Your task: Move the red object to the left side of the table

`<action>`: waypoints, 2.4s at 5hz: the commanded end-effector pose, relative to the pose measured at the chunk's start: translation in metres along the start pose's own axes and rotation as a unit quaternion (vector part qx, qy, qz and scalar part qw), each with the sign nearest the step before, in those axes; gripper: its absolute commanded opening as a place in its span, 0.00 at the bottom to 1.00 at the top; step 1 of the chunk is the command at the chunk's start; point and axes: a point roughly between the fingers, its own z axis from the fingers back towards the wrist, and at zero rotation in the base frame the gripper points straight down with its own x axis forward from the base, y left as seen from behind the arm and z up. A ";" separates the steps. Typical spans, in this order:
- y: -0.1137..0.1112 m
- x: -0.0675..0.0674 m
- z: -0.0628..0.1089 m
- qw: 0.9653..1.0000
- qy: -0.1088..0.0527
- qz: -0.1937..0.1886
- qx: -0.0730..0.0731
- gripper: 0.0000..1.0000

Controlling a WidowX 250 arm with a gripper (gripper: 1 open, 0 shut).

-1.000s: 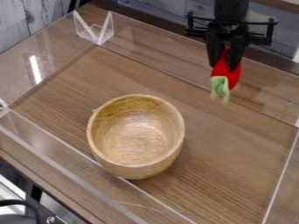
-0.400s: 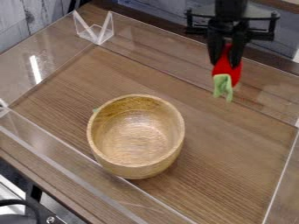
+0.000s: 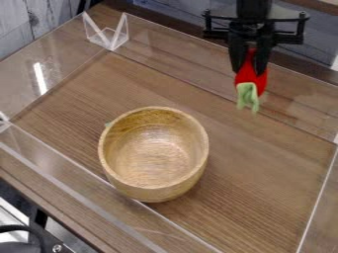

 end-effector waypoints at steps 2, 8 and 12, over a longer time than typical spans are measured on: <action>0.001 -0.012 0.028 0.999 -0.044 0.009 -0.016 0.00; 0.049 -0.006 0.023 0.995 -0.072 0.068 -0.008 0.00; 0.191 0.033 0.030 0.987 -0.101 0.124 0.014 0.00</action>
